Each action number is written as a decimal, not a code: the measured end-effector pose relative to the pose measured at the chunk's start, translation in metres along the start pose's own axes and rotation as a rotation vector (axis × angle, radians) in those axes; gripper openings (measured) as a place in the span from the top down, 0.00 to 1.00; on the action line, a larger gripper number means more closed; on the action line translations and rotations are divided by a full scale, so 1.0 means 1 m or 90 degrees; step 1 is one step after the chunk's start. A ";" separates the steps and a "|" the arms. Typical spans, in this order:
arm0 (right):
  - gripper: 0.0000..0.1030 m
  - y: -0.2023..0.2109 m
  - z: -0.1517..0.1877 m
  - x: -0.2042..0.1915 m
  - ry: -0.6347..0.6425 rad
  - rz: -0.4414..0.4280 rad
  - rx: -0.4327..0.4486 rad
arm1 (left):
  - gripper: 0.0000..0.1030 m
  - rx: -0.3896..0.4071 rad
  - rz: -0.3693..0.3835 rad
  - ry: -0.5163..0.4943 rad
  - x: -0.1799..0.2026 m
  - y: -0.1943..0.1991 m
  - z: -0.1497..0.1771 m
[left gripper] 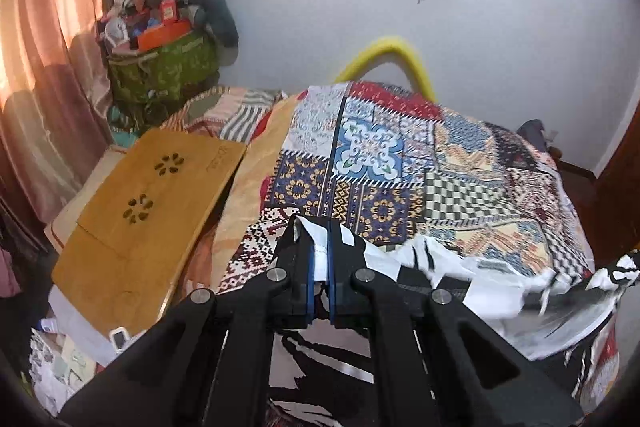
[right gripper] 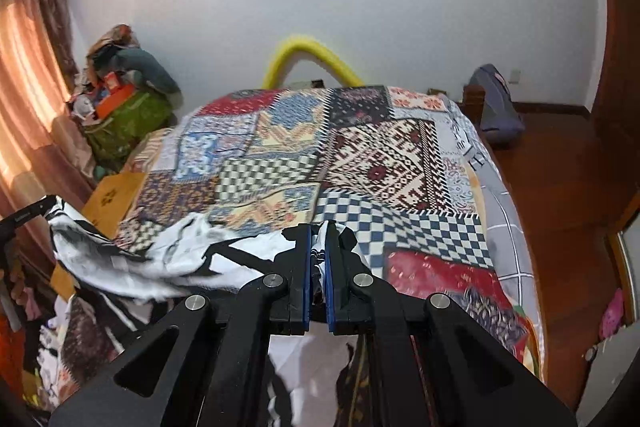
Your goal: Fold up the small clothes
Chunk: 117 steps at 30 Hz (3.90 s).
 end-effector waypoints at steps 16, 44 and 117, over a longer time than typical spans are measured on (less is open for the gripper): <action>0.71 -0.043 -0.015 0.049 -0.005 0.074 -0.033 | 0.57 -0.127 -0.035 -0.042 0.032 -0.116 0.008; 0.54 -0.021 0.145 0.018 -0.107 -0.067 -0.176 | 0.28 -0.269 0.011 -0.012 -0.040 -0.073 0.157; 0.54 -0.076 0.094 -0.020 0.133 -0.022 -0.146 | 0.24 -0.208 0.064 -0.174 0.040 -0.086 0.153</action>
Point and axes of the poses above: each gripper's, at about its wrist camera, not at the fingertips, and y roughly against the way its jaws point, x to its right, z to its underside, the point moved 4 cm from there along -y, roughly the way its jaws point, and after that the axes turned 4 degrees about -z, right-handed, at the moved point
